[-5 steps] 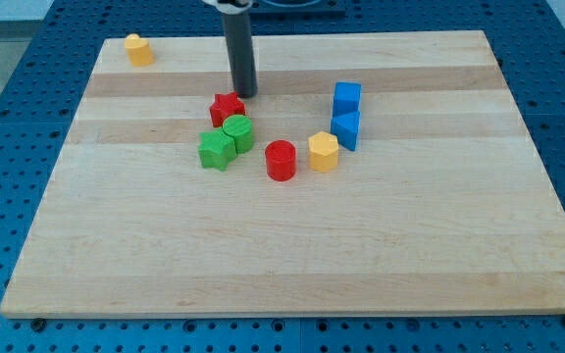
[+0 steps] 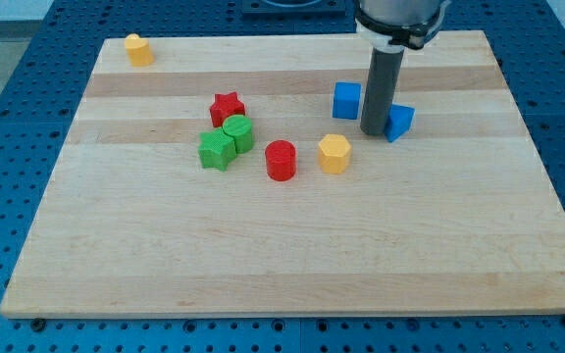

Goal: Slide the blue cube towards the top center of the board

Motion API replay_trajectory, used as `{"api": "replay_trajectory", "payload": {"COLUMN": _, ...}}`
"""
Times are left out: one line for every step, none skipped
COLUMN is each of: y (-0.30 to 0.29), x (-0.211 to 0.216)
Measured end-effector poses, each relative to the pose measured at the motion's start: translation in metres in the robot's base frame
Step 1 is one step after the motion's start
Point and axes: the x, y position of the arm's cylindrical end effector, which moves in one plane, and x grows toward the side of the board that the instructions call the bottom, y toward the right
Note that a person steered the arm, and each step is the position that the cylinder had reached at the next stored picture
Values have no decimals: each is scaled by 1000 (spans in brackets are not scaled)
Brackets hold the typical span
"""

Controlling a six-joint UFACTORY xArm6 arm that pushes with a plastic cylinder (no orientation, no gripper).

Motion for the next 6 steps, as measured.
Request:
{"api": "replay_trajectory", "payload": {"y": 0, "x": -14}}
{"api": "replay_trajectory", "payload": {"y": -2, "x": -28}}
{"api": "replay_trajectory", "payload": {"y": -18, "x": -29}}
{"api": "replay_trajectory", "payload": {"y": -34, "x": -30}}
{"api": "replay_trajectory", "payload": {"y": -45, "x": -39}}
{"api": "replay_trajectory", "payload": {"y": -64, "x": -46}}
